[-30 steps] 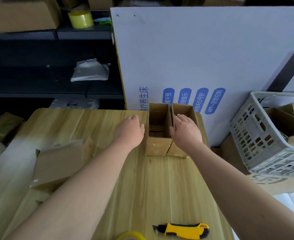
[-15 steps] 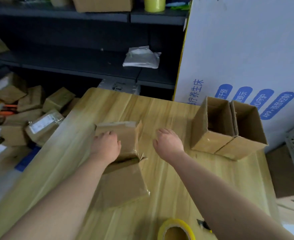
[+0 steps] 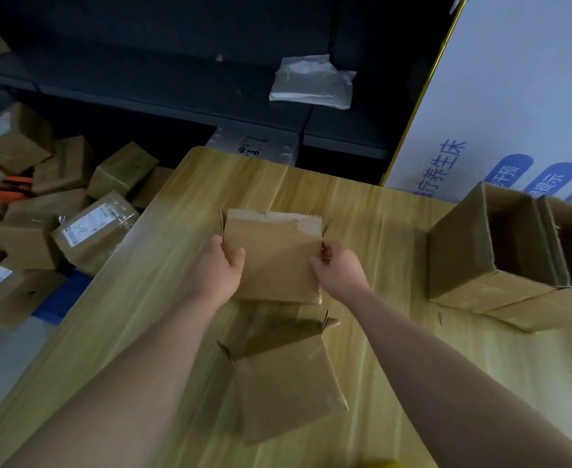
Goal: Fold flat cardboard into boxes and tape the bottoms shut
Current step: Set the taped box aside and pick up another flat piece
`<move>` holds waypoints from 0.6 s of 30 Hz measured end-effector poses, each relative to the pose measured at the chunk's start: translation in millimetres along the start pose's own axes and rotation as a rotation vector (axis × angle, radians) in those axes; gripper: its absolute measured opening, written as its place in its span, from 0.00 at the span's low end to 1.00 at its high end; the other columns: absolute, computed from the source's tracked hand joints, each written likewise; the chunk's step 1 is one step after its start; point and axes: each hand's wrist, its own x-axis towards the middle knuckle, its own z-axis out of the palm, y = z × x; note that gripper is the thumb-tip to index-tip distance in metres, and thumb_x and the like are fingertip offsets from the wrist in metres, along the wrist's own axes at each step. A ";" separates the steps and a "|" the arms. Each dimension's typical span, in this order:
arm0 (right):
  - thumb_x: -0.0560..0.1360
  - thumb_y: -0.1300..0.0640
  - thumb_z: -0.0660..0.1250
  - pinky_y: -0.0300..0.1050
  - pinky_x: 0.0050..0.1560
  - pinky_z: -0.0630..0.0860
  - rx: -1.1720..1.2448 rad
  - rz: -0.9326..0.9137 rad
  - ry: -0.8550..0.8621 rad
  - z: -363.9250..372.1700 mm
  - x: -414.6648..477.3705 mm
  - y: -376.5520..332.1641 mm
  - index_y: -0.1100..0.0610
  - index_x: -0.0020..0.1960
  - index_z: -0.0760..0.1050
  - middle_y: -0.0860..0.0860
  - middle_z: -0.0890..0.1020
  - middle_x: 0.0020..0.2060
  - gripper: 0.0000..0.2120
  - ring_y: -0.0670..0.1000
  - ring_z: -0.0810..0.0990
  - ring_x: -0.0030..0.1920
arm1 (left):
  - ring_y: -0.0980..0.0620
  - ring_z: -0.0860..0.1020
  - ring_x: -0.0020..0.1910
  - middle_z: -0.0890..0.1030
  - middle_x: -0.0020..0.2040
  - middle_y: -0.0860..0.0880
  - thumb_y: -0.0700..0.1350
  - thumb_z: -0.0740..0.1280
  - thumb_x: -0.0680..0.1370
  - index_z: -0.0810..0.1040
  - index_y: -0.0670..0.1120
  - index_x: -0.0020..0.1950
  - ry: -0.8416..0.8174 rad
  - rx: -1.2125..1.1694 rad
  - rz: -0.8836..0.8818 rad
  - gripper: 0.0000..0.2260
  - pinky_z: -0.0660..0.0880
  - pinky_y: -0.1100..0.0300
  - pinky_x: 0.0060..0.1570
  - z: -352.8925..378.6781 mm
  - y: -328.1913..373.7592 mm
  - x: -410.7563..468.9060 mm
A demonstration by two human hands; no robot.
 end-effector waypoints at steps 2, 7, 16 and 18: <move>0.75 0.61 0.65 0.42 0.48 0.76 0.111 0.001 0.066 -16.0 -2.2 -1.6 0.56 0.64 0.69 0.49 0.79 0.53 0.18 0.51 0.79 0.53 | 0.44 0.79 0.45 0.78 0.48 0.46 0.58 0.54 0.81 0.68 0.44 0.57 0.084 -0.140 0.004 0.18 0.75 0.52 0.39 -7.1 13.2 -1.5; 0.77 0.59 0.64 0.40 0.46 0.72 0.255 -0.008 0.051 -51.6 -16.7 0.3 0.51 0.66 0.64 0.46 0.77 0.51 0.19 0.48 0.77 0.51 | 0.46 0.75 0.36 0.74 0.35 0.46 0.66 0.42 0.79 0.72 0.42 0.39 0.075 -0.310 -0.134 0.32 0.66 0.57 0.31 -19.5 44.9 -4.0; 0.78 0.59 0.59 0.49 0.45 0.80 0.143 0.094 0.088 -70.6 -21.1 22.6 0.55 0.67 0.68 0.52 0.79 0.51 0.17 0.52 0.79 0.46 | 0.49 0.79 0.32 0.78 0.46 0.46 0.48 0.56 0.83 0.72 0.40 0.58 -0.188 -0.151 -0.038 0.13 0.77 0.57 0.26 5.1 57.3 -12.1; 0.79 0.53 0.62 0.49 0.51 0.78 0.180 0.087 0.162 -78.6 -19.5 21.8 0.54 0.74 0.61 0.53 0.76 0.61 0.25 0.53 0.78 0.55 | 0.48 0.81 0.34 0.74 0.56 0.49 0.44 0.57 0.83 0.57 0.51 0.76 -0.209 -0.253 -0.069 0.22 0.77 0.60 0.25 9.2 69.4 -14.5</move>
